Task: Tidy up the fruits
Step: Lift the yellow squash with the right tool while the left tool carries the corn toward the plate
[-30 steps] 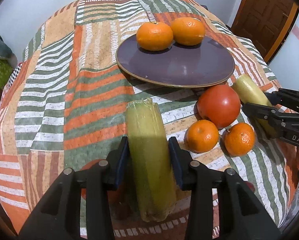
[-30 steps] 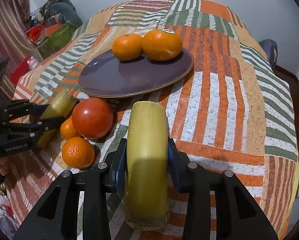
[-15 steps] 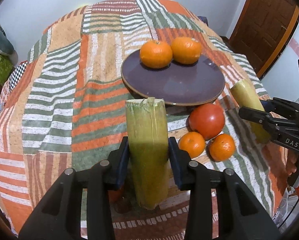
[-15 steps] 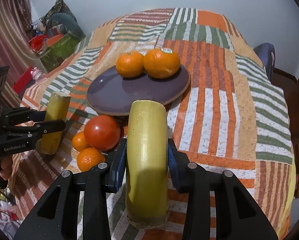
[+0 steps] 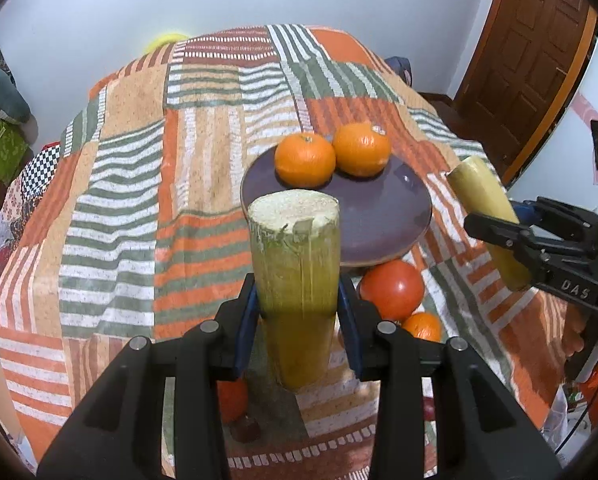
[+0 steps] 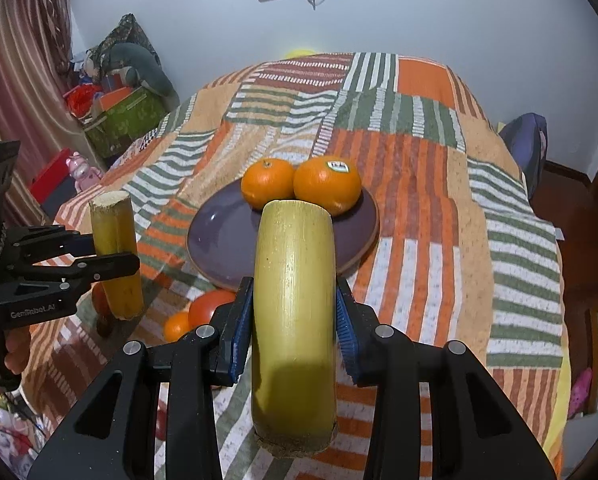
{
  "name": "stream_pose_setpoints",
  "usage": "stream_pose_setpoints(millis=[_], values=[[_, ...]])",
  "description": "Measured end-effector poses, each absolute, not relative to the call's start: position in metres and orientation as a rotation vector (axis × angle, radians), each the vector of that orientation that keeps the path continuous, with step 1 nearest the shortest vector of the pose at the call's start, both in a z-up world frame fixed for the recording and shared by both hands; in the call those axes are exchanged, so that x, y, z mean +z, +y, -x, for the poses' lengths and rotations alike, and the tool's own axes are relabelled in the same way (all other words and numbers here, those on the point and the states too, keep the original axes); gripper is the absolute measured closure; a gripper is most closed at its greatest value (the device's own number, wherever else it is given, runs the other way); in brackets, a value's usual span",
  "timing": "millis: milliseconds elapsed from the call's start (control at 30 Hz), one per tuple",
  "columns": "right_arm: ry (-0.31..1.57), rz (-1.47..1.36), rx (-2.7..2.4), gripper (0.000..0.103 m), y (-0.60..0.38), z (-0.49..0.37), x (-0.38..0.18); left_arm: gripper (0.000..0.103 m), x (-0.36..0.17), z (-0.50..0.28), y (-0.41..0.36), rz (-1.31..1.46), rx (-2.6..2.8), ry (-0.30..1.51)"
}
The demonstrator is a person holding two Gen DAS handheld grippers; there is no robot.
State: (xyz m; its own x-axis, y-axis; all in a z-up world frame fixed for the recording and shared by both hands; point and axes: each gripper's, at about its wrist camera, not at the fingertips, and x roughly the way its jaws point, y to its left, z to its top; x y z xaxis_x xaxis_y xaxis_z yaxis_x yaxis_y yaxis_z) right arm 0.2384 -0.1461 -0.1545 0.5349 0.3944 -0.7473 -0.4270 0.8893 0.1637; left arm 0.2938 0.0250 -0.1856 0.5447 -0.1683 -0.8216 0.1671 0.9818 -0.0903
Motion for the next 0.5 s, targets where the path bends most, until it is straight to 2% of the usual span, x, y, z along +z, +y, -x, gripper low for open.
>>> stream_pose_setpoints(millis=[500], values=[[0.871,0.094,0.517,0.068,-0.123,-0.271,-0.156,0.066,-0.177,-0.336,0.018,0.000,-0.200,0.948]])
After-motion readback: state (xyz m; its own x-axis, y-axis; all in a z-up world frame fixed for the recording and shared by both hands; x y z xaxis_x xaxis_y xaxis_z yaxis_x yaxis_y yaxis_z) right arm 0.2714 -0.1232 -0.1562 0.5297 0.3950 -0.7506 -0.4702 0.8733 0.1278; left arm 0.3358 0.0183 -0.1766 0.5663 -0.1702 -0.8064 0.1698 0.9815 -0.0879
